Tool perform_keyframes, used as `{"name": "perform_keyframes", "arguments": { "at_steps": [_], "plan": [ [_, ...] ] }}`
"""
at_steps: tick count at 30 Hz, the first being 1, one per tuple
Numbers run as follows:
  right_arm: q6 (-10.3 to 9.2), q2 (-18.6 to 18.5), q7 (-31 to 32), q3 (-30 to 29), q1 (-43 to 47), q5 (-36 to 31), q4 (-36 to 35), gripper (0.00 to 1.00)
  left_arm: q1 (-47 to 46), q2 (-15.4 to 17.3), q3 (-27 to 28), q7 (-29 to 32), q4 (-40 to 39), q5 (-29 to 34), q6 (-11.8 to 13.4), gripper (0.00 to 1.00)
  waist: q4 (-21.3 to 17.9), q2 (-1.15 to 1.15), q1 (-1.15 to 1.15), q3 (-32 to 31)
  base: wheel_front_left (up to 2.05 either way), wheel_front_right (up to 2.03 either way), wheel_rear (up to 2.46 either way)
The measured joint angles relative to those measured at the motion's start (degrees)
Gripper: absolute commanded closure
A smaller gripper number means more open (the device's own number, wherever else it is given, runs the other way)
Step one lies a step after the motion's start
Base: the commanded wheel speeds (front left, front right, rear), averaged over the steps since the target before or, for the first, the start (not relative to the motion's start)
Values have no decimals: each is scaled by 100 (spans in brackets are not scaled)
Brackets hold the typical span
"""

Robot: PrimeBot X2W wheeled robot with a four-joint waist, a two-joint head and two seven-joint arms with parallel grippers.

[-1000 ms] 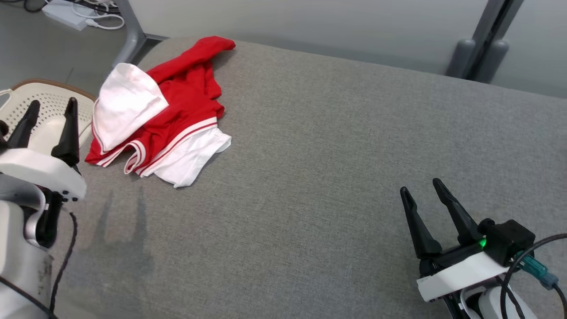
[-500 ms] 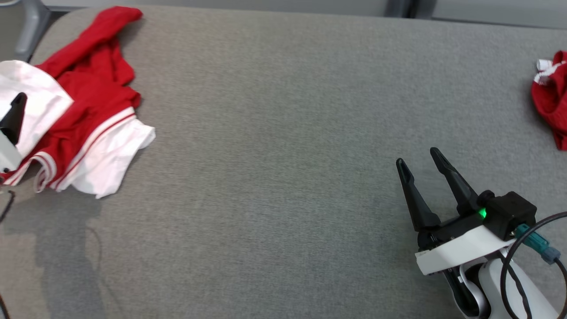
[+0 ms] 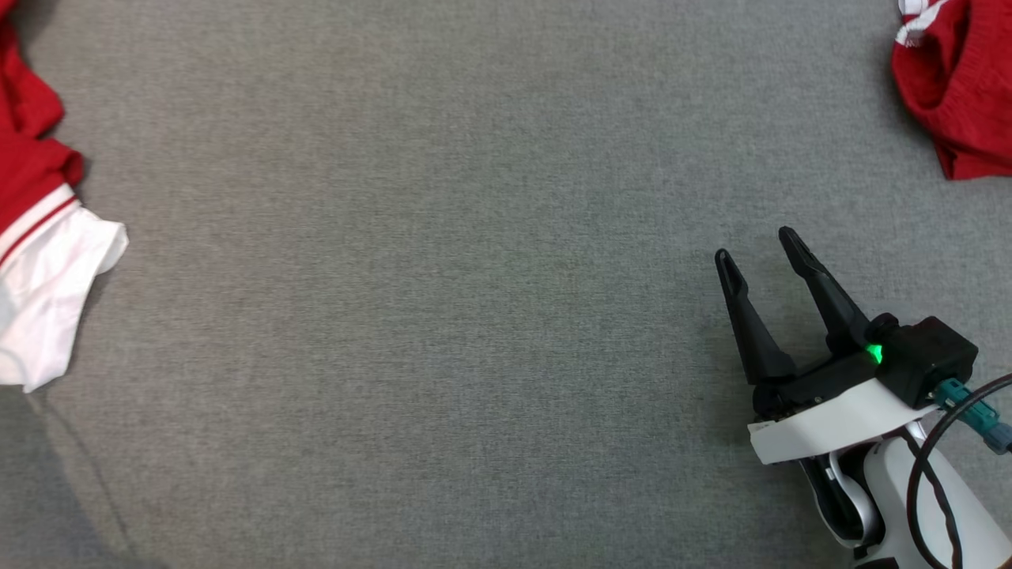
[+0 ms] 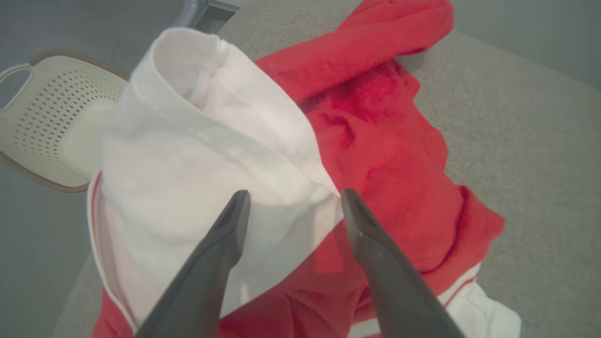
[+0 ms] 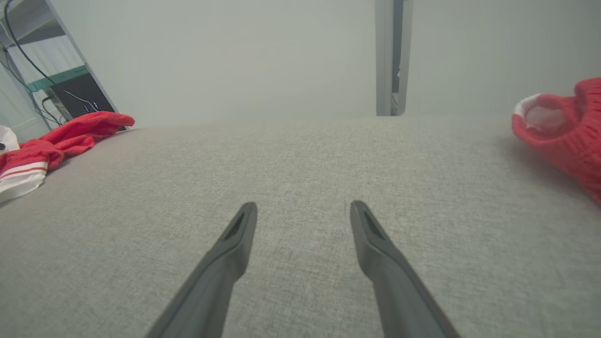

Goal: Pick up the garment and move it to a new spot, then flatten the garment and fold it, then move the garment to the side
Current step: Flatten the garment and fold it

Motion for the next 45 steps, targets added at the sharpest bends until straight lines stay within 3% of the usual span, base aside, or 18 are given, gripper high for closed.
{"name": "perform_keyframes", "arguments": {
  "at_steps": [9,10,12,27,45],
  "plan": [
    [0,-3,0,-78,-13,-32,-54,0,-261,-4,-137,393,676,18,42,0,-190,0,0,291,0,0,0],
    [0,0,0,-79,-13,-42,-59,0,-307,1,-149,376,714,21,42,29,-192,0,0,300,0,0,0],
    [0,3,0,-85,-18,-55,-62,0,-356,-4,-165,338,786,21,41,100,-183,0,0,306,0,0,0],
    [0,67,1,-31,-2,-42,88,0,-482,31,-486,66,773,20,3,100,-72,0,0,-126,0,0,0],
    [0,314,1,25,363,221,318,0,-76,132,-1702,347,-1664,-557,3,100,-46,0,0,-1407,0,0,0]
  ]
}}
